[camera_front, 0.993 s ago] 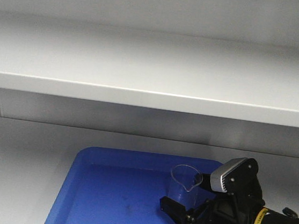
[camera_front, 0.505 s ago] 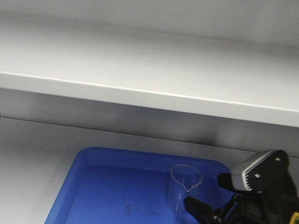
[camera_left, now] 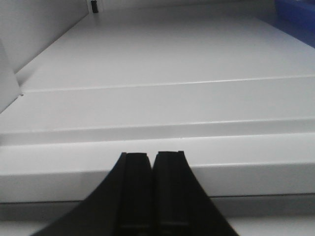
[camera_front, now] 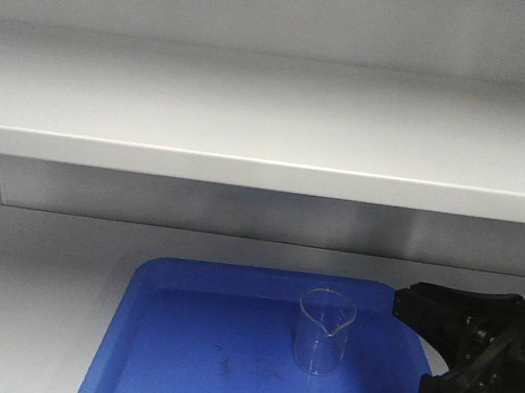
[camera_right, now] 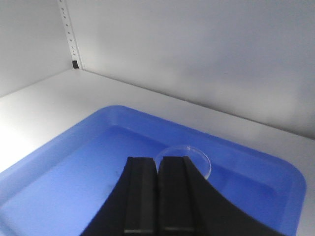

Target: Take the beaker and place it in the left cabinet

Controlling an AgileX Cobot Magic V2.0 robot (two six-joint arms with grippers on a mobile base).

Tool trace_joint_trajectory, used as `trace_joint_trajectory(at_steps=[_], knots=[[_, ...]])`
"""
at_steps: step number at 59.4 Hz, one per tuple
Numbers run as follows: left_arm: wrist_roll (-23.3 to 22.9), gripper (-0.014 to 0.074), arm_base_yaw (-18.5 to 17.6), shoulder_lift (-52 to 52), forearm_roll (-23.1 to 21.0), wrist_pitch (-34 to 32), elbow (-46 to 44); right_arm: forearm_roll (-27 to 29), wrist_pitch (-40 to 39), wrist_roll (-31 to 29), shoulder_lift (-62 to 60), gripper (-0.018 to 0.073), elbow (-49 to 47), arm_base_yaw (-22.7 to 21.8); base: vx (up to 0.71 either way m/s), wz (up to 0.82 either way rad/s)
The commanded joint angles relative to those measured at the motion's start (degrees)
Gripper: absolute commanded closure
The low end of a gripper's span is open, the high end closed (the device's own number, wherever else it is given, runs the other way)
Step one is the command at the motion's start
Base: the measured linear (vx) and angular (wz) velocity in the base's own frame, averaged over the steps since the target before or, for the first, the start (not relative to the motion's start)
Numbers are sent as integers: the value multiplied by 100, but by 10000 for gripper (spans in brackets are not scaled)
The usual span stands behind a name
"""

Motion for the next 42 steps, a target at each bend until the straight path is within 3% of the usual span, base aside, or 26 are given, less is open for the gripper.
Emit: trace_joint_trajectory(at_steps=[1, 29, 34, 37, 42], knots=[[-24, 593, 1, -52, -1, -472, -65, -178, 62, 13, -122, 569, -165, -40, 0, 0], [-24, 593, 1, -52, -1, -472, -65, -45, 219, -39, -101, 568, -165, -40, 0, 0], [-24, 593, 1, -52, -1, -472, -65, 999, 754, -568, -101, 568, -165, -40, 0, 0], [-24, 593, 1, -52, -1, -472, -65, 2114, 1344, -1518, -101, 568, -165, -40, 0, 0], [-24, 593, 1, -52, -1, -472, -65, 4562, 2278, -4153, -119, 568, -165, -40, 0, 0]])
